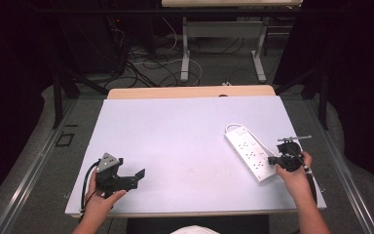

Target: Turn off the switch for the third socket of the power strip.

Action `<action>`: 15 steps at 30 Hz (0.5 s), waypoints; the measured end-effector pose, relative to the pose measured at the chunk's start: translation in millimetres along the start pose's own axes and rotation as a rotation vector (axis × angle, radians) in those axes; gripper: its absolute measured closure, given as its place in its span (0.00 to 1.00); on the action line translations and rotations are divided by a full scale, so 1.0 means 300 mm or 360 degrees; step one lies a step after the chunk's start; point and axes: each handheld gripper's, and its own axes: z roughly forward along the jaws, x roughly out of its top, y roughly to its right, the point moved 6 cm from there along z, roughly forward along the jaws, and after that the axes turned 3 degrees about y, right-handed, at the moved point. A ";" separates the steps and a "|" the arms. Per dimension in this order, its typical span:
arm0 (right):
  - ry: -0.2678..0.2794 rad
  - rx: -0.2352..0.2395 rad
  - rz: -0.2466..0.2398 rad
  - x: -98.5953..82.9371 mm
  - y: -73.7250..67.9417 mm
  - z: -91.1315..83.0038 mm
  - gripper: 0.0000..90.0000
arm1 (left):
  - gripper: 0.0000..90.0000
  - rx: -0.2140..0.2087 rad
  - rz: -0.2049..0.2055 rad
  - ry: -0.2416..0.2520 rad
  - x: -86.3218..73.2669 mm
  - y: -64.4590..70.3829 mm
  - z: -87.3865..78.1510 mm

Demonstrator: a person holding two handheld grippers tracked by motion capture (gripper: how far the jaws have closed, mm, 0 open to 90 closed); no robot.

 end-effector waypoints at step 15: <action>0.0005 0.0000 -0.0040 -0.001 -0.001 -0.002 0.98 | 0.03 0.0006 0.0005 -0.0006 0.000 -0.003 0.000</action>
